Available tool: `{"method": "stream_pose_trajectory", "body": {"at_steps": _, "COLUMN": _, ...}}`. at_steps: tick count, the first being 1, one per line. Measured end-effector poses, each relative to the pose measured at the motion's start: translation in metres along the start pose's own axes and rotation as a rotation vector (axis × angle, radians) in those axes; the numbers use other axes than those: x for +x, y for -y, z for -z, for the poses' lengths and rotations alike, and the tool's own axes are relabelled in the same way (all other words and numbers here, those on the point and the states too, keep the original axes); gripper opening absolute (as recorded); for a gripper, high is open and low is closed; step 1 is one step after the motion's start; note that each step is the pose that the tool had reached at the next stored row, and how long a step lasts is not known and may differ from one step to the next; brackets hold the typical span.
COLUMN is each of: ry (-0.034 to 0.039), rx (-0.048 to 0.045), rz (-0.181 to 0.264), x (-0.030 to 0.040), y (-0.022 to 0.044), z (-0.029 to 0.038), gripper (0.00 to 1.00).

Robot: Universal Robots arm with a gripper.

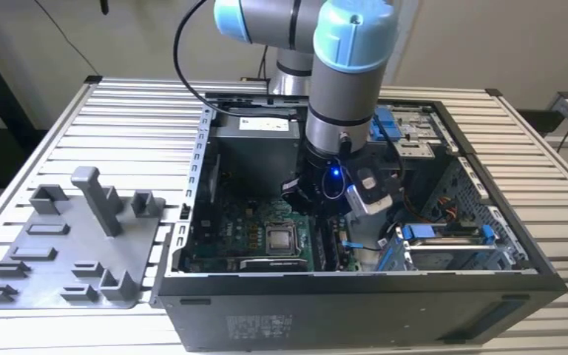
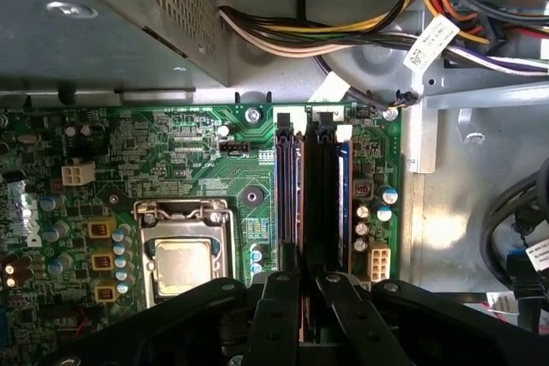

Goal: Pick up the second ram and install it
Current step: 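Insert the second ram into the second slot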

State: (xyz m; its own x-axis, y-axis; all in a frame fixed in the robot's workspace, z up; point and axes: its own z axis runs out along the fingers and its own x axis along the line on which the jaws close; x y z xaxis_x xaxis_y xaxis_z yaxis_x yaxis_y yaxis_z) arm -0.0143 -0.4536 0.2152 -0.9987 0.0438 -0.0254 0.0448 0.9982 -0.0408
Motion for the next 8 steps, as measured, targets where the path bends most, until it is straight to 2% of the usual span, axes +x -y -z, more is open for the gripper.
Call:
{"method": "stream_pose_trajectory", "body": {"at_steps": 7, "ry": 0.0, "rx": 0.0001, "rz": 0.0, "x": 0.0, "y": 0.0, "z": -0.0001, "gripper": 0.16}}
{"method": "stream_pose_trajectory", "body": {"at_steps": 8, "ry": 0.0, "rx": 0.0001, "rz": 0.0, "x": 0.0, "y": 0.0, "z": -0.0001, "gripper": 0.22}}
